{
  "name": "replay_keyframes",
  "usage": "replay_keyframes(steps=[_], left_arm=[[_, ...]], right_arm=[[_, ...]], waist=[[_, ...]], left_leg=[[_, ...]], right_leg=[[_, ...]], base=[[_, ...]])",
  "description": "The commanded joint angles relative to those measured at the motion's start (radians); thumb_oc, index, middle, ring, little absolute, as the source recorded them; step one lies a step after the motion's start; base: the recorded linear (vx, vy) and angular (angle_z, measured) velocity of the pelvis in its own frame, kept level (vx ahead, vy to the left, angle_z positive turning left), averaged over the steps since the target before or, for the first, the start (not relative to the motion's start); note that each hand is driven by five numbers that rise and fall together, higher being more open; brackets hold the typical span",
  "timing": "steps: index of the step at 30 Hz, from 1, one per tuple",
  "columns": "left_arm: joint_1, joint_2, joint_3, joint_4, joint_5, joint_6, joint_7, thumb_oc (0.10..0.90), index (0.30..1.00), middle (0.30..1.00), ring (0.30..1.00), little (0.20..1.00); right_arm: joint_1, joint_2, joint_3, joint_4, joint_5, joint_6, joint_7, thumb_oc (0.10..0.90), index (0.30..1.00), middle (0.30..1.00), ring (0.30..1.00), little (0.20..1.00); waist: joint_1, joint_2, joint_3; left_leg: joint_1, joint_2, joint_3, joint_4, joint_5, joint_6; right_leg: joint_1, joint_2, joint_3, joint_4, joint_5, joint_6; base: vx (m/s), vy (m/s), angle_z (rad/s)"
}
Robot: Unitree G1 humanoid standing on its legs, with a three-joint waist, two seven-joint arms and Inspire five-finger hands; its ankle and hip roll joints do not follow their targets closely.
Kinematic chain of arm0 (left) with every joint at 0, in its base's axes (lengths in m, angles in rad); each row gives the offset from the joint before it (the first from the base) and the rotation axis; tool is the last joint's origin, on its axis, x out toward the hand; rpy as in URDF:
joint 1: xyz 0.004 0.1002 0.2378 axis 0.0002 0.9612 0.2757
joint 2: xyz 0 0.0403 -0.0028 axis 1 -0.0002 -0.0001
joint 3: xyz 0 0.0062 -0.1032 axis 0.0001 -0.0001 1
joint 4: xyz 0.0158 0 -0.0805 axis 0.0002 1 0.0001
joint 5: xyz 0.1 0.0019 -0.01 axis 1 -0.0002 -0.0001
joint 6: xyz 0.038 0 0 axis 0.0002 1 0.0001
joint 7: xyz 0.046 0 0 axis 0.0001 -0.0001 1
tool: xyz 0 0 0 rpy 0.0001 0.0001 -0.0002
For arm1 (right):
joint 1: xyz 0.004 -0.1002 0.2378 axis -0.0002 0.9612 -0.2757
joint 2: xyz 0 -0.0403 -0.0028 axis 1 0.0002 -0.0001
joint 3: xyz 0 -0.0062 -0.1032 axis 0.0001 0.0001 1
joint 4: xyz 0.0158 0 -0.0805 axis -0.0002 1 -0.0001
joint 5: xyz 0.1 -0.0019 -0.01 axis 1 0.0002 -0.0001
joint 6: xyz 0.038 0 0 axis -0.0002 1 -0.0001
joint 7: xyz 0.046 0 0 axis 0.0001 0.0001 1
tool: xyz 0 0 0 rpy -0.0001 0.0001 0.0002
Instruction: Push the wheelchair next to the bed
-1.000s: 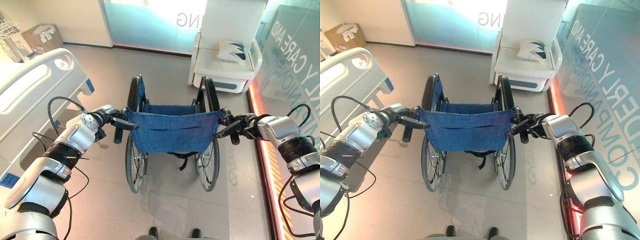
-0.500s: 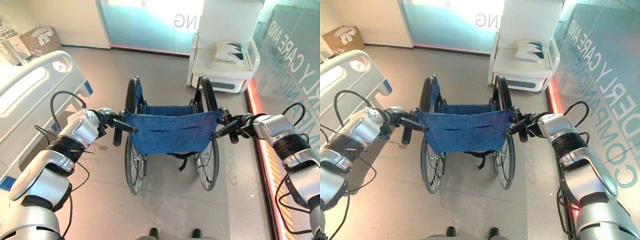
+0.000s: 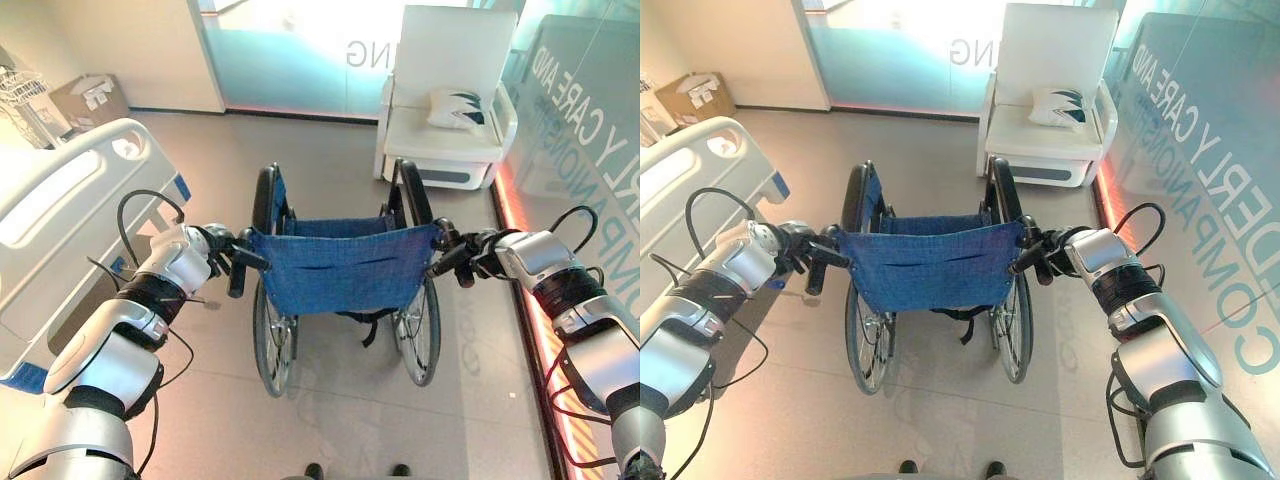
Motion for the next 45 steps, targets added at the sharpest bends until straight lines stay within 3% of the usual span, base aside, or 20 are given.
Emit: replay_keyframes(steps=[1, 8, 12, 14, 18, 21, 26, 29, 33, 34, 36, 37, 38, 40, 41, 42, 43, 45], left_arm=[[-0.079, -0.057, -0.047, 0.042, 0.029, -0.037, 0.022, 0.4, 0.3, 0.3, 0.3, 0.3], [-0.034, -0.068, -0.028, 0.01, 0.042, -0.041, 0.061, 0.4, 0.3, 0.3, 0.3, 0.3], [-0.003, -0.08, -0.014, -0.007, 0.032, -0.099, 0.134, 0.4, 0.3, 0.3, 0.3, 0.3], [0.012, -0.079, -0.011, -0.012, 0.024, -0.117, 0.163, 0.4, 0.3, 0.3, 0.3, 0.3], [0.042, -0.089, 0.005, -0.017, -0.029, -0.164, 0.294, 0.4, 0.3, 0.3, 0.3, 0.3], [0.068, -0.106, 0.032, -0.008, -0.067, -0.181, 0.383, 0.4, 0.3, 0.3, 0.3, 0.3], [0.113, -0.119, 0.062, 0.004, -0.079, -0.19, 0.42, 0.4, 0.3, 0.3, 0.3, 0.3], [0.118, -0.121, 0.071, 0.004, -0.084, -0.207, 0.423, 0.4, 0.3, 0.3, 0.3, 0.3], [0.09, -0.104, 0.065, -0.002, -0.114, -0.229, 0.407, 0.4, 0.3, 0.3, 0.3, 0.3], [0.068, -0.087, 0.056, -0.008, -0.13, -0.247, 0.402, 0.4, 0.3, 0.3, 0.3, 0.3], [0.042, -0.069, 0.041, -0.017, -0.148, -0.271, 0.394, 0.4, 0.3, 0.3, 0.3, 0.3], [0.038, -0.068, 0.038, -0.022, -0.156, -0.276, 0.391, 0.4, 0.3, 0.3, 0.3, 0.3], [0.046, -0.074, 0.041, -0.054, -0.179, -0.263, 0.383, 0.4, 0.3, 0.3, 0.3, 0.3], [0.05, -0.081, 0.049, -0.078, -0.195, -0.243, 0.377, 0.4, 0.3, 0.3, 0.3, 0.3], [0.051, -0.082, 0.05, -0.081, -0.197, -0.239, 0.377, 0.4, 0.3, 0.3, 0.3, 0.3], [0.04, -0.088, 0.052, -0.086, -0.201, -0.228, 0.363, 0.4, 0.3, 0.3, 0.3, 0.3], [0.021, -0.084, 0.048, -0.079, -0.181, -0.216, 0.348, 0.4, 0.3, 0.3, 0.3, 0.3], [-0.002, -0.078, 0.037, -0.059, -0.159, -0.225, 0.33, 0.4, 0.3, 0.3, 0.3, 0.3]], right_arm=[[-0.101, 0.005, 0.07, -0.009, -0.011, -0.142, -0.042, 0.4, 0.3, 0.3, 0.3, 0.3], [-0.063, 0.017, 0.055, -0.08, 0.017, -0.196, -0.067, 0.4, 0.3, 0.3, 0.3, 0.3], [-0.035, 0.02, 0.044, -0.1, -0.007, -0.245, -0.071, 0.4, 0.3, 0.3, 0.3, 0.3], [-0.022, 0.016, 0.038, -0.104, -0.021, -0.237, -0.085, 0.4, 0.3, 0.3, 0.3, 0.3], [-0.006, 0.006, 0.032, -0.095, -0.061, -0.223, -0.097, 0.4, 0.3, 0.3, 0.3, 0.3], [0.01, 0.005, 0.017, -0.081, -0.095, -0.256, -0.126, 0.4, 0.3, 0.3, 0.3, 0.3], [0.03, 0.011, 0.004, -0.081, -0.074, -0.261, -0.138, 0.4, 0.3, 0.3, 0.3, 0.3], [0.034, 0.015, -0.002, -0.07, -0.093, -0.3, -0.117, 0.4, 0.3, 0.3, 0.3, 0.3], [0.007, 0.013, 0.006, -0.051, -0.149, -0.332, -0.1, 0.4, 0.3, 0.3, 0.3, 0.3], [-0.007, -0.004, 0.012, -0.06, -0.169, -0.343, -0.101, 0.4, 0.3, 0.3, 0.3, 0.3], [-0.012, -0.032, 0.014, -0.067, -0.183, -0.359, -0.096, 0.4, 0.3, 0.3, 0.3, 0.3], [-0.009, -0.041, 0.013, -0.067, -0.194, -0.363, -0.086, 0.4, 0.3, 0.3, 0.3, 0.3], [0.0, -0.057, 0.008, -0.083, -0.227, -0.372, -0.066, 0.4, 0.3, 0.3, 0.3, 0.3], [-0.003, -0.067, 0.001, -0.099, -0.253, -0.366, -0.06, 0.4, 0.3, 0.3, 0.3, 0.3], [-0.004, -0.068, 0.001, -0.101, -0.255, -0.365, -0.059, 0.4, 0.3, 0.3, 0.3, 0.3], [-0.019, -0.089, -0.007, -0.11, -0.27, -0.362, -0.045, 0.4, 0.3, 0.3, 0.3, 0.3], [-0.048, -0.109, -0.008, -0.107, -0.283, -0.365, -0.029, 0.4, 0.3, 0.3, 0.3, 0.3], [-0.09, -0.117, 0.006, -0.093, -0.277, -0.36, -0.024, 0.4, 0.3, 0.3, 0.3, 0.3]], waist=[[-0.005, -0.022, -0.004], [-0.006, -0.022, 0.001], [-0.003, -0.022, 0.003], [-0.002, -0.024, 0.003], [-0.001, -0.026, 0.01], [0.0, -0.029, 0.014], [0.006, -0.032, 0.026], [0.009, -0.029, 0.037], [0.023, -0.023, 0.054], [0.024, -0.011, 0.076], [0.014, 0.003, 0.103], [0.007, 0.0, 0.115], [-0.016, -0.013, 0.139], [-0.034, -0.018, 0.155], [-0.037, -0.016, 0.158], [-0.063, -0.019, 0.172], [-0.08, -0.02, 0.18], [-0.084, -0.027, 0.179]], left_leg=[[-0.052, -0.047, 0.005, 0.054, -0.069, 0.014], [-0.057, -0.046, 0.006, 0.062, -0.069, 0.014], [-0.058, -0.045, 0.007, 0.066, -0.072, 0.016], [-0.058, -0.045, 0.008, 0.07, -0.074, 0.016], [-0.057, -0.044, 0.009, 0.078, -0.08, 0.019], [-0.059, -0.043, 0.012, 0.092, -0.089, 0.022], [-0.068, -0.044, 0.015, 0.118, -0.1, 0.027], [-0.075, -0.044, 0.021, 0.14, -0.108, 0.035], [-0.108, -0.05, 0.02, 0.18, -0.12, 0.056], [-0.122, -0.05, 0.017, 0.194, -0.123, 0.072], [-0.131, -0.047, 0.007, 0.216, -0.127, 0.078], [-0.129, -0.054, -0.002, 0.225, -0.132, 0.078], [-0.112, -0.081, -0.041, 0.233, -0.146, 0.073], [-0.097, -0.096, -0.068, 0.234, -0.161, 0.066], [-0.094, -0.095, -0.072, 0.236, -0.165, 0.066], [-0.073, -0.102, -0.106, 0.23, -0.194, 0.059], [-0.065, -0.103, -0.132, 0.229, -0.217, 0.057], [-0.075, -0.095, -0.144, 0.241, -0.232, 0.051]], right_leg=[[-0.028, 0.006, 0.009, 0.073, -0.05, -0.002], [-0.031, 0.003, 0.009, 0.079, -0.051, -0.004], [-0.029, 0.001, 0.003, 0.081, -0.053, -0.006], [-0.029, 0.0, 0.001, 0.082, -0.054, -0.007], [-0.03, -0.001, 0.002, 0.09, -0.057, -0.008], [-0.031, -0.005, 0.0, 0.099, -0.061, -0.008], [-0.039, -0.016, -0.005, 0.126, -0.068, -0.006], [-0.051, -0.031, -0.008, 0.17, -0.08, -0.003], [-0.092, -0.057, -0.009, 0.296, -0.108, 0.008], [-0.175, -0.09, 0.006, 0.516, -0.052, 0.02], [-0.259, -0.1, 0.031, 0.665, 0.014, 0.019], [-0.295, -0.112, 0.045, 0.668, 0.06, 0.024], [-0.358, -0.124, 0.078, 0.565, 0.129, 0.025], [-0.389, -0.139, 0.088, 0.468, 0.159, 0.027], [-0.387, -0.139, 0.085, 0.459, 0.16, 0.028], [-0.415, -0.144, 0.113, 0.288, 0.173, 0.036], [-0.424, -0.13, 0.143, 0.212, 0.181, 0.044], [-0.413, -0.119, 0.154, 0.199, 0.163, 0.046]], base=[[0.0, 0.0, 0.0], [0.0, 0.0, 0.0], [0.0, 0.0, 0.0], [0.02, -0.003, 0.0], [0.0, 0.0, 0.0], [0.04, 0.013, 0.01], [0.04, 0.049, 0.01], [0.07, 0.097, 0.0], [0.05, 0.104, -0.04], [0.04, 0.127, 0.06], [0.13, 0.093, -0.02], [0.37, -0.085, 0.0], [0.33, -0.119, 0.05], [0.27, -0.149, 0.29], [0.33, -0.261, 0.45], [0.34, -0.355, 0.65], [0.32, -0.375, 0.64], [0.2, -0.371, 0.51]])
